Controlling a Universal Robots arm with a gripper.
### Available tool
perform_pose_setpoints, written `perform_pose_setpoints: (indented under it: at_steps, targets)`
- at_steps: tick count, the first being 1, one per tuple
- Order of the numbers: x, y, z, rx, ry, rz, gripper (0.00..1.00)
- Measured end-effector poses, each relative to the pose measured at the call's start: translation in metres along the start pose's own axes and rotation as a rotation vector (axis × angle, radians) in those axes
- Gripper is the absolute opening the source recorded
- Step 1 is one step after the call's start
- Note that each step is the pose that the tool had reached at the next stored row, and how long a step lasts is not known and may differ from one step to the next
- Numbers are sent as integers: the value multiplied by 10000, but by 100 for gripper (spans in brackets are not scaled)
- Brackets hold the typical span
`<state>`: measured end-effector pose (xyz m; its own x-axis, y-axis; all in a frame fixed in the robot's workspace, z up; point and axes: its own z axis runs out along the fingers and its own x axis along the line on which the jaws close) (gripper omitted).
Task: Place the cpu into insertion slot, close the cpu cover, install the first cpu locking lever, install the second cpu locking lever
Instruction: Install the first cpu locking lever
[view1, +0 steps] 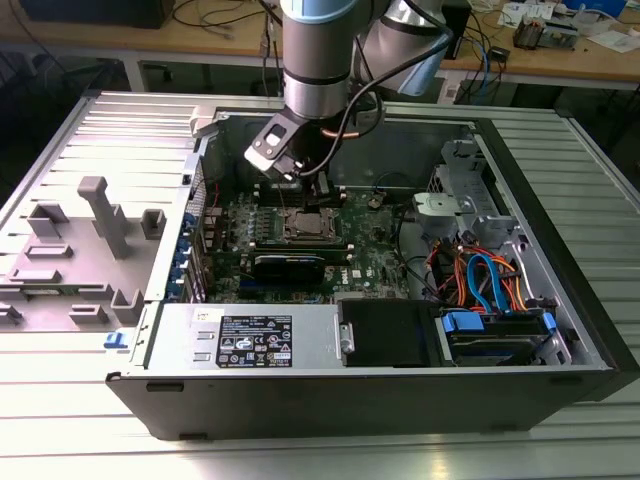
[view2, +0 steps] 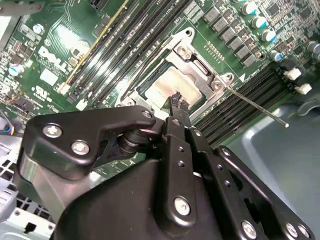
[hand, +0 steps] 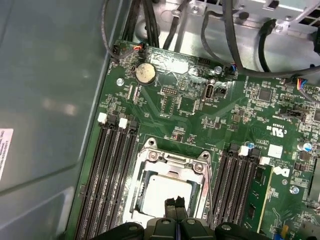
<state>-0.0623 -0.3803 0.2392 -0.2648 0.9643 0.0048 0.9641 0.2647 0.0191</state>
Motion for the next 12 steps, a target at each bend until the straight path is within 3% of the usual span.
perform_pose_setpoints:
  at_steps: [12]
  targets:
    - [0, -2, 20, 12, 51, -2672, 11]
